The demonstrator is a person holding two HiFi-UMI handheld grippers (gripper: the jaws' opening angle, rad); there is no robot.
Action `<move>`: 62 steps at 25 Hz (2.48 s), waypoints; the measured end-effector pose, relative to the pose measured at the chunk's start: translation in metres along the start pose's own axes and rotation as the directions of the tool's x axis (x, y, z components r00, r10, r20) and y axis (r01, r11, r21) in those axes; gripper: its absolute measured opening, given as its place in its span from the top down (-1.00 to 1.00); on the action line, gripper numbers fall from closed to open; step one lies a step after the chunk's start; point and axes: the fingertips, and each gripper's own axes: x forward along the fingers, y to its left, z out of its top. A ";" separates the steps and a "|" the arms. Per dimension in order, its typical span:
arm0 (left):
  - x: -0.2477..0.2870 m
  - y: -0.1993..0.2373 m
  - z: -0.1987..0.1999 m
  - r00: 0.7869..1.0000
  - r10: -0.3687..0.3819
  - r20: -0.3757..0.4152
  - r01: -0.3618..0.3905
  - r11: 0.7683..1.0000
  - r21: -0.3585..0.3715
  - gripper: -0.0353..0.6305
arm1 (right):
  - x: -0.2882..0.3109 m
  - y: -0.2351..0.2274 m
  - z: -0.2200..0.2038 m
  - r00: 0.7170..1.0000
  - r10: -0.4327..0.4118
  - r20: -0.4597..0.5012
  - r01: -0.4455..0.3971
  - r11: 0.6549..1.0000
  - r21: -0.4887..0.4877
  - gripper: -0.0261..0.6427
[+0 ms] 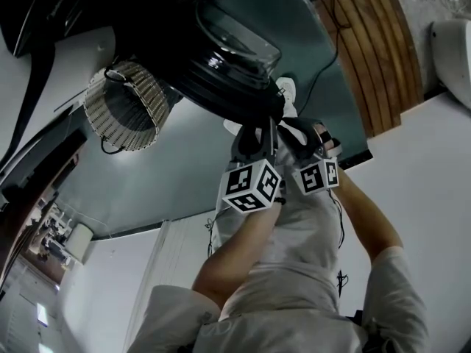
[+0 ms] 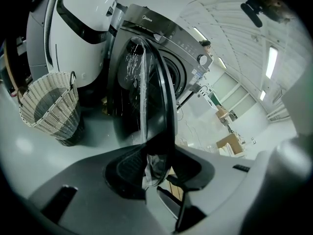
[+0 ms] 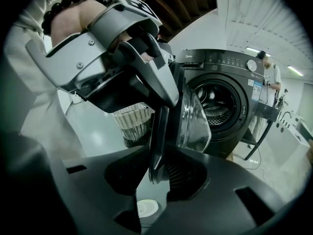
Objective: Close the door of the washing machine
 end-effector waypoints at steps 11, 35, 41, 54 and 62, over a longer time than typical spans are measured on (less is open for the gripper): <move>0.021 -0.031 0.011 0.999 -0.050 -0.014 0.050 0.998 -0.039 0.39 | 0.009 -0.040 0.002 0.998 -0.061 0.022 0.060 0.998 0.015 0.69; 0.046 -0.106 0.047 0.856 -0.505 -0.112 0.517 0.823 0.235 0.88 | 0.002 -0.187 0.002 0.997 -0.073 -0.030 0.072 0.997 -0.032 0.70; 0.057 -0.102 0.072 0.852 -0.518 -0.073 0.517 0.815 0.260 0.88 | 0.009 -0.233 0.009 0.997 -0.028 -0.073 0.019 0.992 -0.123 0.69; 0.113 -0.141 0.138 0.835 -0.551 0.019 0.486 0.752 0.446 0.88 | 0.026 -0.312 0.021 0.991 -0.128 -0.039 0.121 0.984 -0.130 0.63; 0.128 -0.145 0.139 0.840 -0.543 -0.002 0.484 0.747 0.457 0.88 | 0.042 -0.356 0.035 0.993 -0.106 -0.044 0.097 0.982 -0.159 0.61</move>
